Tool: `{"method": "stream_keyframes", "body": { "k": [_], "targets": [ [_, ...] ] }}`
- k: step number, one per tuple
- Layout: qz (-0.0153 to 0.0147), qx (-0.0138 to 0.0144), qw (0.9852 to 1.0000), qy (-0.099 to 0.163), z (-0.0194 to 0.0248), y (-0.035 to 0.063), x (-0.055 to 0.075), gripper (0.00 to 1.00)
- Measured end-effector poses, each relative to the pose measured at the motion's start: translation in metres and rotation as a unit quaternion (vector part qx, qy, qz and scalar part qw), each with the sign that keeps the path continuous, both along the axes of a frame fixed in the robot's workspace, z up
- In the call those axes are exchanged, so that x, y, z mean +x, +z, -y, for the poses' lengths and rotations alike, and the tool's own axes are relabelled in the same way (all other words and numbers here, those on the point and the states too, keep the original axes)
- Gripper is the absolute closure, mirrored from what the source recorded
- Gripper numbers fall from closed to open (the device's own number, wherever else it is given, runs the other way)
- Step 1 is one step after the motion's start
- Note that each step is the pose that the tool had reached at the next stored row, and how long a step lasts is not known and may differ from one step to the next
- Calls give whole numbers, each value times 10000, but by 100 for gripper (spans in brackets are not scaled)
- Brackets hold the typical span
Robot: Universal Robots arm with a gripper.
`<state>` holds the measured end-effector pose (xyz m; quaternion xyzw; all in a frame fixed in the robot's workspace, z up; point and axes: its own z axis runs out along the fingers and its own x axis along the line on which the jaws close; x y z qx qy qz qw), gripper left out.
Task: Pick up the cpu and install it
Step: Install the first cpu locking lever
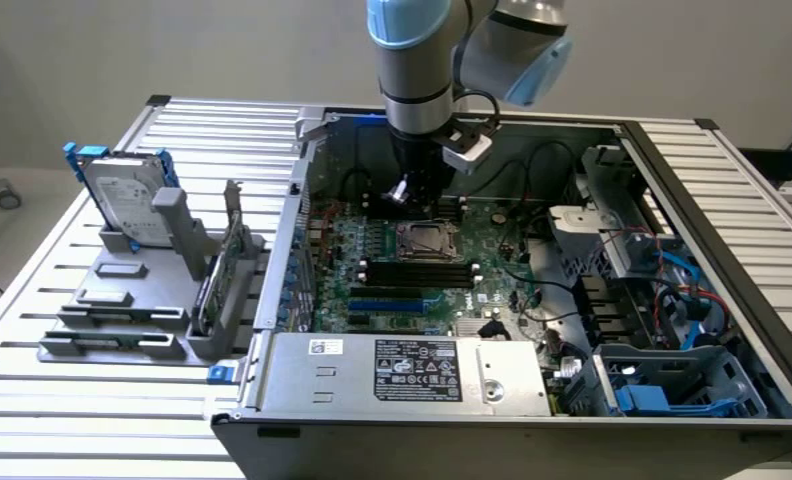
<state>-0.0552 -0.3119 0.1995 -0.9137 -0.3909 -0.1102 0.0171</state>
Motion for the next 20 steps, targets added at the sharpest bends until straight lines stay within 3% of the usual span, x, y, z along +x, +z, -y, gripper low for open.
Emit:
{"method": "stream_keyframes", "body": {
  "k": [20],
  "targets": [
    [50,0,10000,53,0,-11,13,89]
  ]
}}
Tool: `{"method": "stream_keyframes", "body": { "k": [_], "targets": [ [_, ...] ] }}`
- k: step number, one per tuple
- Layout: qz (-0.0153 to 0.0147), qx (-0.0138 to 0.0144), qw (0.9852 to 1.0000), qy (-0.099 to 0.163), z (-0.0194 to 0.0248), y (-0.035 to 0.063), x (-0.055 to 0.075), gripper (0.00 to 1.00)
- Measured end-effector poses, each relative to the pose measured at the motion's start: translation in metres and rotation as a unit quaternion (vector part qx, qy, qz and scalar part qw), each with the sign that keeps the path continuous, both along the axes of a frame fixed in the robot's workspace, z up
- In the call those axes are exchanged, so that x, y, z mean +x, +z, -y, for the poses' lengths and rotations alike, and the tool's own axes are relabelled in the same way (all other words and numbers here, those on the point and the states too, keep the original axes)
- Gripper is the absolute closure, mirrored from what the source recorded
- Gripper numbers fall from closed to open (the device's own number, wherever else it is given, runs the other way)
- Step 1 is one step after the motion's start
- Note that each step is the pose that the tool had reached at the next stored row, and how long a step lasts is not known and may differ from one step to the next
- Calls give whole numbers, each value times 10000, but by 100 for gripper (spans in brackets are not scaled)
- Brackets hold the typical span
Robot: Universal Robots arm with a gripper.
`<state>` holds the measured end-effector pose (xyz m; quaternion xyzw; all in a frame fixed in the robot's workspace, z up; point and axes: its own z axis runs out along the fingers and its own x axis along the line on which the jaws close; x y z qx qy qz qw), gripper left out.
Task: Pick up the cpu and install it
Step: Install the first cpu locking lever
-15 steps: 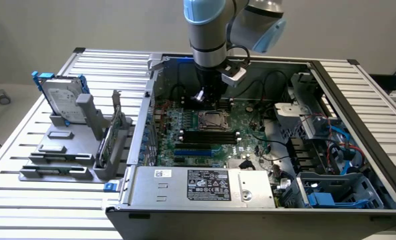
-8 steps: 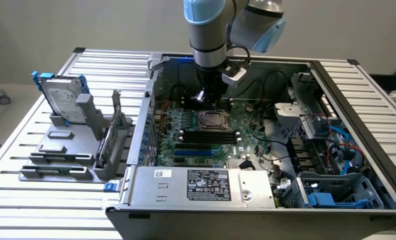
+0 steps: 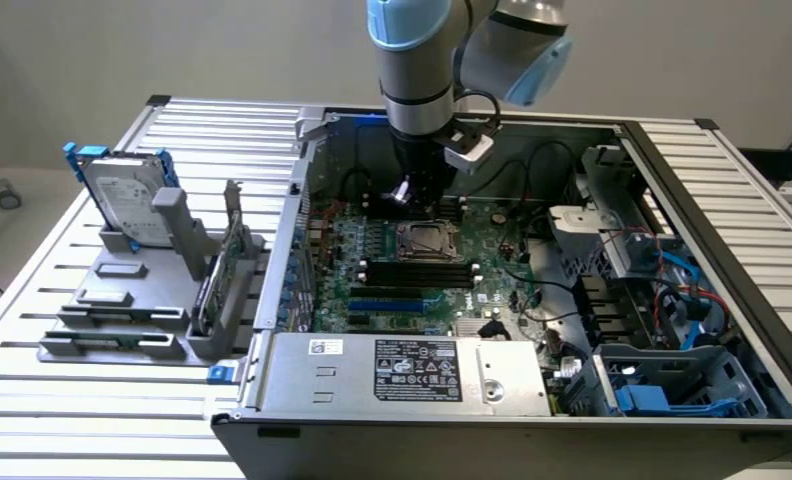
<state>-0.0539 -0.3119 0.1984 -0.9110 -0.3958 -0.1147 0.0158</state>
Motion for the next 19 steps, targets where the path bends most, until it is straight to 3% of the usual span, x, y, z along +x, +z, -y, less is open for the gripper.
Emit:
{"method": "stream_keyframes", "body": {
  "k": [6,19],
  "targets": [
    [4,-8,10000,3,3,0,0,89],
    [23,-54,10000,6,9,0,0,89]
  ]
}}
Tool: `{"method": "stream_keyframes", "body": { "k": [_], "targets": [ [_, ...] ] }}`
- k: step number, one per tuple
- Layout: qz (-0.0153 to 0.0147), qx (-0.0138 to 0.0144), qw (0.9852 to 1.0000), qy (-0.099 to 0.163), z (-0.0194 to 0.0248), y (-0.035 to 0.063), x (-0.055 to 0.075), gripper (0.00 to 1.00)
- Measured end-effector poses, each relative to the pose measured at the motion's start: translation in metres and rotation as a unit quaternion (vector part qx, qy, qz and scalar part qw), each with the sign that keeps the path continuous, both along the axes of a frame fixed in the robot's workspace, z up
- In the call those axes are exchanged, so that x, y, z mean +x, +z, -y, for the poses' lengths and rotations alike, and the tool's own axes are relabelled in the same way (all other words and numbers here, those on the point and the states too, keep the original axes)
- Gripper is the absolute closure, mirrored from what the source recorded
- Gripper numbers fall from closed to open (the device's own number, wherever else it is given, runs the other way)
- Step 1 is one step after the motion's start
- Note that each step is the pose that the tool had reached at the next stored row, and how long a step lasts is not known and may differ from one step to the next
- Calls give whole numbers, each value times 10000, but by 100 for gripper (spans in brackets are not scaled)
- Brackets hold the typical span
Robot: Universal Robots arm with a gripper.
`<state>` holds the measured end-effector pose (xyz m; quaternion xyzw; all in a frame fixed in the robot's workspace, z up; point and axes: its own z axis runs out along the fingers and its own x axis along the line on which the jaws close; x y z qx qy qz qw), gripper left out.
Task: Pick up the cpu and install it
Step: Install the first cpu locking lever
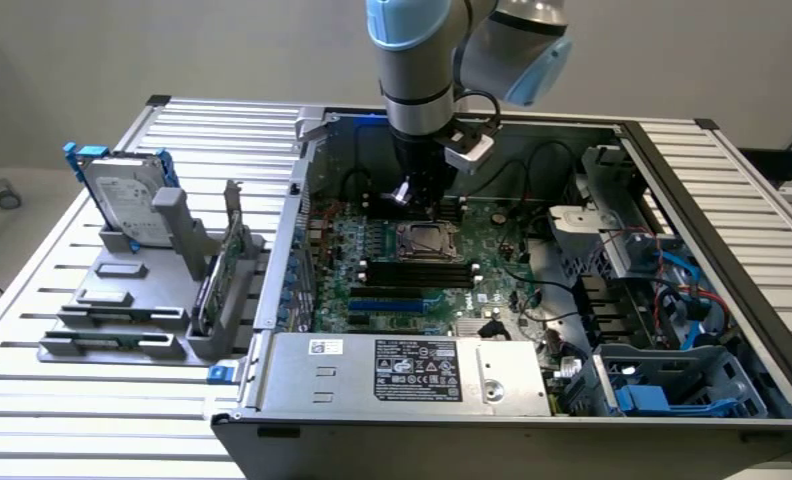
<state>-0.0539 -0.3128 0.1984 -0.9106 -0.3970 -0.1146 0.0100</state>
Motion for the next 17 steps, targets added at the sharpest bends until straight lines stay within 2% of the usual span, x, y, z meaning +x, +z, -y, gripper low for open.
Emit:
{"method": "stream_keyframes", "body": {
  "k": [10,17],
  "targets": [
    [7,-6,10000,2,0,6,-18,89],
    [8,0,10000,2,-3,7,-42,89]
  ]
}}
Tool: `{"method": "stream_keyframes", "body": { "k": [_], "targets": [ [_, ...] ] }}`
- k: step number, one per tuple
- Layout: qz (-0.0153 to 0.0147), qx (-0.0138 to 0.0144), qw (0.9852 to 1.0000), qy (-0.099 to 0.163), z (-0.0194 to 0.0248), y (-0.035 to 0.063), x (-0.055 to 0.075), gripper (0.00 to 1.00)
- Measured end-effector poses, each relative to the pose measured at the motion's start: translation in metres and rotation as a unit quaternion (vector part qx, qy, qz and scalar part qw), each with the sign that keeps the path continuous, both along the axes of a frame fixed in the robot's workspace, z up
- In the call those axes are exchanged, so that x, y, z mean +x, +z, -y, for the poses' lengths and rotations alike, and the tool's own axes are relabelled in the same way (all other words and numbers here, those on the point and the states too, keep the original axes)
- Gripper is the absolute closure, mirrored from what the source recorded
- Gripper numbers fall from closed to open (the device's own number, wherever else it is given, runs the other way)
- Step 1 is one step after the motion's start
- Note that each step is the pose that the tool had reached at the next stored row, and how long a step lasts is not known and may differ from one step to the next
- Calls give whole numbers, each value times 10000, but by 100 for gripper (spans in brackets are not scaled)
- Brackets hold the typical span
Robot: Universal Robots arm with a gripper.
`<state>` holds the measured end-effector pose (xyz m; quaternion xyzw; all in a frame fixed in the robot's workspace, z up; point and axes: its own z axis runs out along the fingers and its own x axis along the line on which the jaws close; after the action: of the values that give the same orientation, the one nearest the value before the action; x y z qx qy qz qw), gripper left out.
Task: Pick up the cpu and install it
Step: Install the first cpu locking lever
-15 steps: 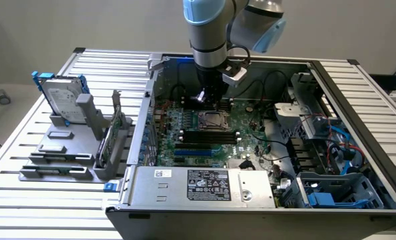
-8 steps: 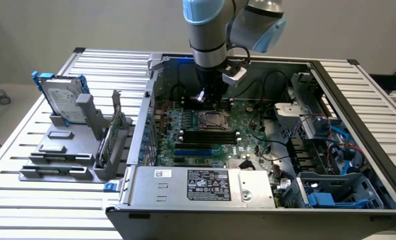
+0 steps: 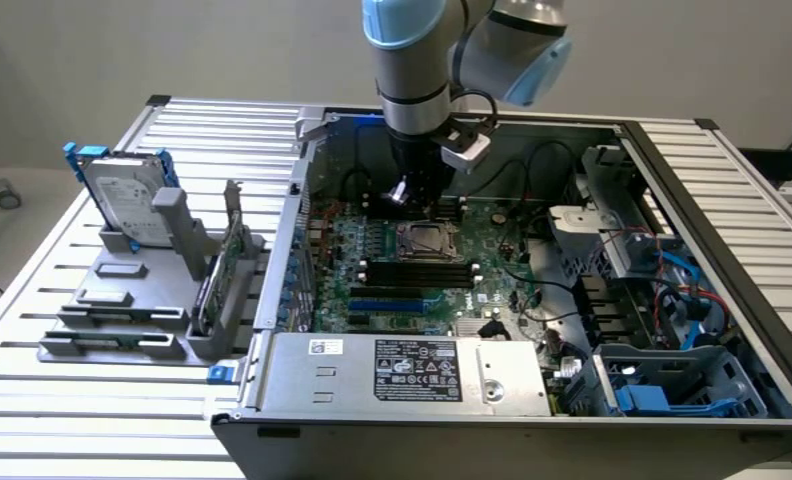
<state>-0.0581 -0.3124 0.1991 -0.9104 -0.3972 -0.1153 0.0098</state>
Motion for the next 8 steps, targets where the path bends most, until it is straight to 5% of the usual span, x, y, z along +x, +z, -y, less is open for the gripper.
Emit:
{"method": "stream_keyframes", "body": {
  "k": [8],
  "targets": [
    [0,19,10000,0,-32,0,-22,89]
  ]
}}
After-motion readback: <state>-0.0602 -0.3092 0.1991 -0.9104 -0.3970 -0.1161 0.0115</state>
